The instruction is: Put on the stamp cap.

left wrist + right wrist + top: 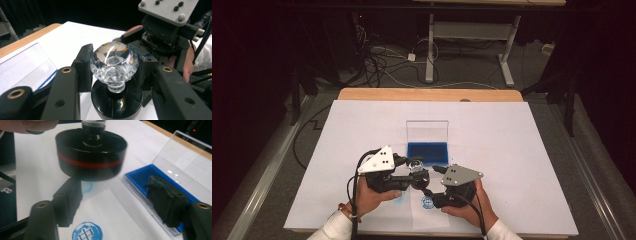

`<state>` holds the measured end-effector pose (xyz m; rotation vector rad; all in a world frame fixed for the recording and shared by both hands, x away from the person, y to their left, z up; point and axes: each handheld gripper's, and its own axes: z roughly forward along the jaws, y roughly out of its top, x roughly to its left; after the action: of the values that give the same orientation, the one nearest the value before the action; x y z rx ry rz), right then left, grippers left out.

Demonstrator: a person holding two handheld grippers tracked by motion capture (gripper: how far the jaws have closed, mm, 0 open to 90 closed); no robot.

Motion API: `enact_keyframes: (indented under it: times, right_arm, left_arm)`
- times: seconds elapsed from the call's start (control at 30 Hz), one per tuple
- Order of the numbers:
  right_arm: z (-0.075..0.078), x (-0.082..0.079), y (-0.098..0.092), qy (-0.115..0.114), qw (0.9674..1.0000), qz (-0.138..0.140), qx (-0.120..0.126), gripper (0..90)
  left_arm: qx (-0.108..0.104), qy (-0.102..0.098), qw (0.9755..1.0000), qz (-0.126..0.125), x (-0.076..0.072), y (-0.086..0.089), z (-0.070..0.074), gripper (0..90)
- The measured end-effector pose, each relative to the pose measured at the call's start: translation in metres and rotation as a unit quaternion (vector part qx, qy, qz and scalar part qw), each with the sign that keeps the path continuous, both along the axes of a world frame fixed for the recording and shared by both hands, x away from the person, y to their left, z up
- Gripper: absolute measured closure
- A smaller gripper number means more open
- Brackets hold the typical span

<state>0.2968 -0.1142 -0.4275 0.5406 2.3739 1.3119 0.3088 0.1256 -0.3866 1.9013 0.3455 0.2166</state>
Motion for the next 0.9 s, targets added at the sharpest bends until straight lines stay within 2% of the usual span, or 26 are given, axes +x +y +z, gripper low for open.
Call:
enact_keyframes:
  times: [0.23,0.63,0.9]
  right_arm:
    - [0.008,-0.002,-0.015,-0.028,0.9993,-0.017,-0.017,26.5]
    - [0.024,-0.005,-0.049,-0.048,0.997,-0.058,-0.014,26.8]
    - [0.027,-0.007,-0.064,-0.058,0.9948,-0.082,-0.015,26.9]
  left_arm:
    - [0.019,-0.002,0.9998,0.005,0.001,0.0,-0.002,54.6]
    - [0.045,-0.005,0.9988,0.018,0.002,0.005,-0.005,54.6]
    - [0.064,-0.01,0.9974,0.032,0.002,0.012,-0.007,54.6]
